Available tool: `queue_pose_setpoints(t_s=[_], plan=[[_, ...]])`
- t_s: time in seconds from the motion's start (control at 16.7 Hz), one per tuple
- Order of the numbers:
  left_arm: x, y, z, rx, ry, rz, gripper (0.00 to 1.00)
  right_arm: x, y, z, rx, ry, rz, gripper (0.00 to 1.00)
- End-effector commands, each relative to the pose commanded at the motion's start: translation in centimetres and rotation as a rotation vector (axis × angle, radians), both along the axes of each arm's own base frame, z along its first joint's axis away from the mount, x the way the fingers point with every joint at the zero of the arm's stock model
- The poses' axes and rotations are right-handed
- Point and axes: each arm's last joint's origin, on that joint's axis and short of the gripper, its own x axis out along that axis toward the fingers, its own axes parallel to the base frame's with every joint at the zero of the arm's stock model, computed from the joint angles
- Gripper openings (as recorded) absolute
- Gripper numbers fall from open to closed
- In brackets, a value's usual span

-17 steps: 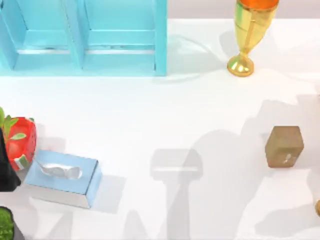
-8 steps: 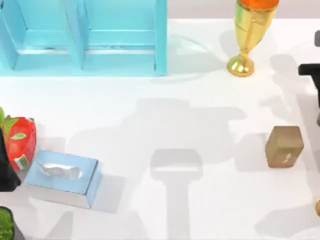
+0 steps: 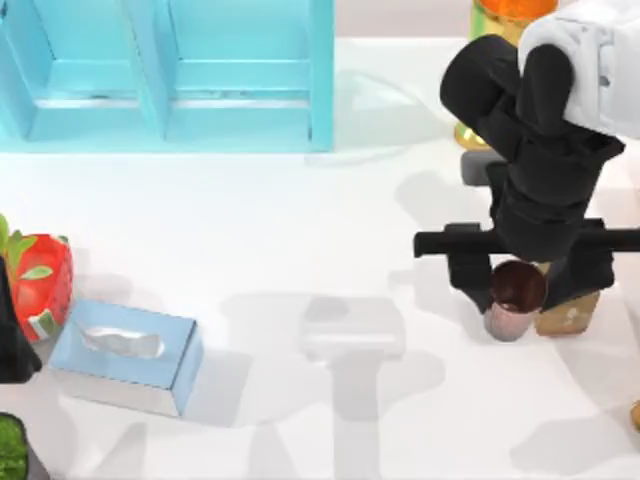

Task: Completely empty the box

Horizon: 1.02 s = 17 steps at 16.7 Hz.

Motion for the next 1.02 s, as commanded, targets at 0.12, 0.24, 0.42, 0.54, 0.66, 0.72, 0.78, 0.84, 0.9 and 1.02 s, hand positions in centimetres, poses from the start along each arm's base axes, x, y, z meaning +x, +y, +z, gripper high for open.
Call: queue_pose_setpoints(t_s=[0.12,0.24,0.42,0.54,0.66,0.72,0.78,0.84,0.9,1.02], plan=[[0.0,0.0,0.0,0.0,0.0,0.0,1.0,-3.2,2.3,-0.7,0.002,-0.018,-0.001,0.0],[0.0,0.0,0.0,0.0,0.0,0.0,1.0,-5.4,3.4,-1.0,0.019,-0.04,-0.001,0.0],[0.0,0.0,0.0,0.0,0.0,0.0,1.0,-6.3,3.8,-1.0,0.033,-0.055,-0.001,0.0],[0.0,0.0,0.0,0.0,0.0,0.0,1.0,-6.3,3.8,-1.0,0.033,-0.055,-0.001,0.0],[0.0,0.0,0.0,0.0,0.0,0.0,1.0,-6.2,3.8,-1.3,0.029,-0.049,-0.005,0.0],[0.0,0.0,0.0,0.0,0.0,0.0,1.0,-6.2,3.8,-1.6,0.028,-0.048,-0.005,0.0],[0.0,0.0,0.0,0.0,0.0,0.0,1.0,-6.2,3.8,-2.0,0.029,-0.049,-0.005,0.0],[0.0,0.0,0.0,0.0,0.0,0.0,1.0,-6.2,3.8,-2.5,0.03,-0.05,-0.004,0.0],[0.0,0.0,0.0,0.0,0.0,0.0,1.0,-6.3,3.8,-2.9,0.03,-0.049,-0.003,0.0],[0.0,0.0,0.0,0.0,0.0,0.0,1.0,-6.3,3.8,-3.7,0.03,-0.049,-0.002,0.0]])
